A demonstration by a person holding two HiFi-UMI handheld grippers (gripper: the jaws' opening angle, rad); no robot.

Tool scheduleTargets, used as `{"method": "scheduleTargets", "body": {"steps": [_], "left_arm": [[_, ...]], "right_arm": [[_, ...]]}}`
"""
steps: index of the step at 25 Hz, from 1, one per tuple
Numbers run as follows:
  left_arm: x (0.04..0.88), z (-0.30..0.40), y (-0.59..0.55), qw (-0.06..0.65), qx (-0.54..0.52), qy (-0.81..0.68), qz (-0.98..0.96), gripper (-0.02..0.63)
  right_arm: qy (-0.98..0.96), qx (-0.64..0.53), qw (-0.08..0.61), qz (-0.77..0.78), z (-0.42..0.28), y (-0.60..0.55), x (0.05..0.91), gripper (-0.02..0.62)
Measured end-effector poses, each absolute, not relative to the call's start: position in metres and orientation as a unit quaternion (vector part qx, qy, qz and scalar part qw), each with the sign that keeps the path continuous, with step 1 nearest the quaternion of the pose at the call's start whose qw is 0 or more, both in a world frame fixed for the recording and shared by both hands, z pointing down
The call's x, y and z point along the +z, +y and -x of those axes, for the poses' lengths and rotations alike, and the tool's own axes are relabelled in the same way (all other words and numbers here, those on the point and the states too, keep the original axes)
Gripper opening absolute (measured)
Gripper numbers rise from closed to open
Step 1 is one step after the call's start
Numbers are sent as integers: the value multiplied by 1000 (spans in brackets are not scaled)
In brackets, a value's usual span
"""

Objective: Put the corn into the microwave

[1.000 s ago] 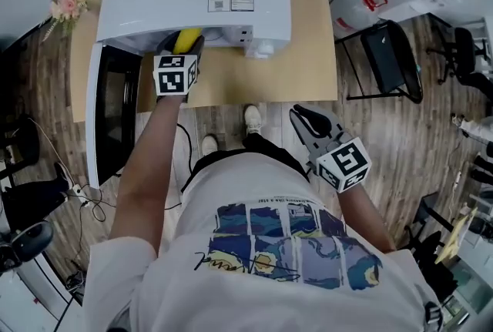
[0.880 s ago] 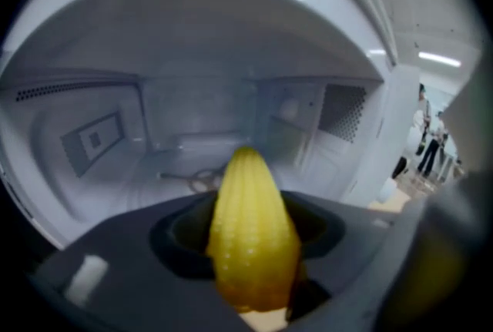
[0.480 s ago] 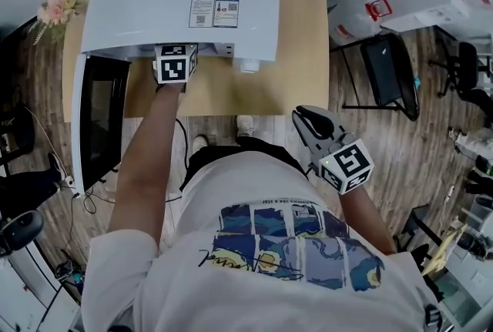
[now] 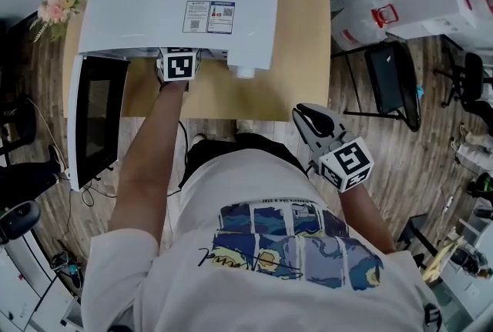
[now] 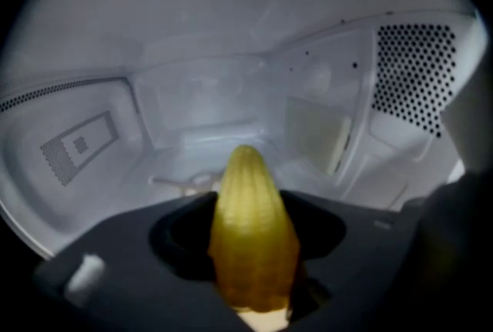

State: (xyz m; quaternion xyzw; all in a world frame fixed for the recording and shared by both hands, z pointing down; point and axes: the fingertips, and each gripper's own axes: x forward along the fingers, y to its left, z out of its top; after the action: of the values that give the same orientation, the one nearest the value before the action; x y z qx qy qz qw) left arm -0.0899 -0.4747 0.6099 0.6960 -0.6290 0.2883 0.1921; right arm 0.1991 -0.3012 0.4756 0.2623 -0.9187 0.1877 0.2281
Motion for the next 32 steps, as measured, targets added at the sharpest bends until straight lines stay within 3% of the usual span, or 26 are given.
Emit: {"method": "scheduleTargets", "body": {"steps": [16, 32], "left_arm": [[602, 89, -464, 194, 279, -643, -686, 316], [565, 95, -374, 216, 218, -648, -697, 302]], "right_arm": [[-928, 182, 218, -241, -199, -307, 476, 38], [-953, 165, 212, -143, -143, -291, 486, 37]]}}
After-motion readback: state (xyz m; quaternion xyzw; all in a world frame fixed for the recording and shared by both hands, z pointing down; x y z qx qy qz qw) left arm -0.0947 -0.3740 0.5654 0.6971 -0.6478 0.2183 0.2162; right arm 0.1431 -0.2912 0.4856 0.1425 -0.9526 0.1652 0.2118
